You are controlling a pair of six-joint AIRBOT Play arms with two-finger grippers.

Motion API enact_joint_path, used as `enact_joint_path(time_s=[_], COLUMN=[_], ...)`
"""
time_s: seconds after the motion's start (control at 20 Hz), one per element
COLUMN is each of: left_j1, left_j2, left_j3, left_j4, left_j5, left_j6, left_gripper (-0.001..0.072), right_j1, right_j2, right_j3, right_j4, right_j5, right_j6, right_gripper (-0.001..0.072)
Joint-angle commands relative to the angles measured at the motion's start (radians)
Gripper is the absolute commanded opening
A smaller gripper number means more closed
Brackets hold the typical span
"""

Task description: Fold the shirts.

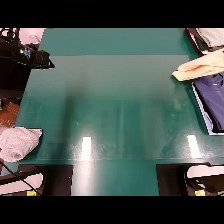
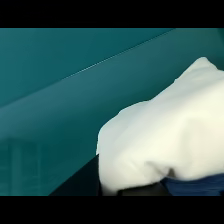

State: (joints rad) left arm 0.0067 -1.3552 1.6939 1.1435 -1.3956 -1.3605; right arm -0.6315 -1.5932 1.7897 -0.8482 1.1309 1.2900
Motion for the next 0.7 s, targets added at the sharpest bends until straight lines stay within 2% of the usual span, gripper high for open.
enact_joint_path(time_s=[0.0,0.1,0.2,0.35,0.65], left_j1=[-0.001,-0.001,-0.001,-0.001,-0.001], left_j2=[-0.001,-0.001,-0.001,-0.001,-0.001], left_j3=[0.000,0.000,0.000,0.000,0.000], left_j4=[-0.015,-0.014,-0.015,-0.014,-0.014], left_j5=[0.001,0.000,0.000,0.000,-0.001], left_j6=[-0.002,-0.002,-0.002,-0.001,0.001], left_gripper=[0.0025,0.0025,0.0024,0.0025,0.0025], right_j1=[-0.087,-0.106,-0.106,-0.106,-0.106], right_j2=[0.007,0.026,0.066,0.136,0.230], right_j3=[0.002,0.002,0.002,0.001,0.000], right_j4=[0.099,0.214,0.208,0.106,-0.234], right_j5=[-0.010,-0.015,-0.036,-0.042,0.095], right_j6=[-0.056,-0.078,-0.079,-0.074,0.023], right_gripper=[0.0014,0.0014,0.0014,0.0014,0.0015])
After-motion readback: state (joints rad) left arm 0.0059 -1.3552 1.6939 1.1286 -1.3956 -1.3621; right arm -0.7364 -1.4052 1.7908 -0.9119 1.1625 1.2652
